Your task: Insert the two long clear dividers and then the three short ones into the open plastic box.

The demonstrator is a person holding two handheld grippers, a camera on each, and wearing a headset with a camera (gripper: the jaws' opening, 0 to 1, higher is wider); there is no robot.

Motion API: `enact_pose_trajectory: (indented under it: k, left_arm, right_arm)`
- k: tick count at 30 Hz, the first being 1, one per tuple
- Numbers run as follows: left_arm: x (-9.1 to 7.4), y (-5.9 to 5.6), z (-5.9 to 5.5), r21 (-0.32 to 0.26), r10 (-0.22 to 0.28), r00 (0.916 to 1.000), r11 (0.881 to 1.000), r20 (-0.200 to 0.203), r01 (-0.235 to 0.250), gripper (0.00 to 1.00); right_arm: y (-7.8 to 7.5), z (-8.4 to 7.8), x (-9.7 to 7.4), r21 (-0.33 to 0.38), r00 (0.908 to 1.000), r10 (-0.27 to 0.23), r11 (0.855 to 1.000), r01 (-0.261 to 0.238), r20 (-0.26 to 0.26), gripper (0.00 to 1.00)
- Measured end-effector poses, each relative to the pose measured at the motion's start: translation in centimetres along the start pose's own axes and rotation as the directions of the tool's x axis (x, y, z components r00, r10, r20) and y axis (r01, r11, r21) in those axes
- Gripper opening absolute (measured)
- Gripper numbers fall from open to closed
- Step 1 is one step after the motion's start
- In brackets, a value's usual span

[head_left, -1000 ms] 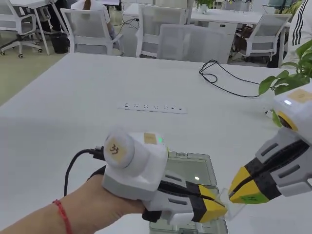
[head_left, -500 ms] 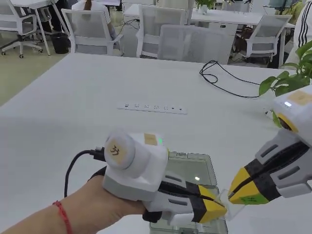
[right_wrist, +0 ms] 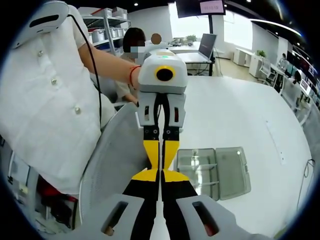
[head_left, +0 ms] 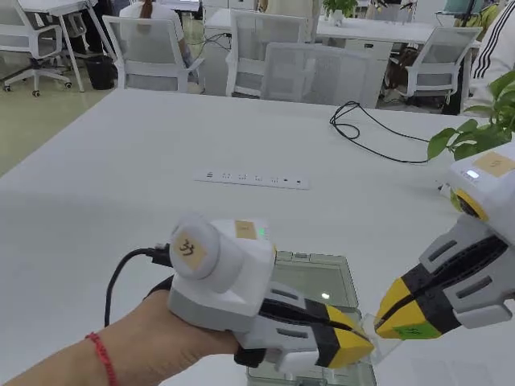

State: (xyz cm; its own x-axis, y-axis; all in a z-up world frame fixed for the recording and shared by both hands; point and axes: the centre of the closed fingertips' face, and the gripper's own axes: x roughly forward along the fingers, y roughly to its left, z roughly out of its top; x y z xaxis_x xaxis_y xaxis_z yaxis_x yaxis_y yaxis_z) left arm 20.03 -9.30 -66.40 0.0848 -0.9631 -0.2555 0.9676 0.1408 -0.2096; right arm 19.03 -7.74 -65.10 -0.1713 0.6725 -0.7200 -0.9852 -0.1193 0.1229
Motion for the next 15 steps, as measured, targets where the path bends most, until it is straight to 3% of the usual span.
enact_pose_trajectory:
  k: [15]
  left_arm:
    - [-1.5, 1.3, -0.5, -0.027, 0.064, 0.9979, 0.998, 0.004, -0.064, 0.09]
  right_arm:
    - [-0.4, 0.0, -0.5, 0.004, 0.9995, -0.030, 1.000, 0.030, 0.009, 0.03]
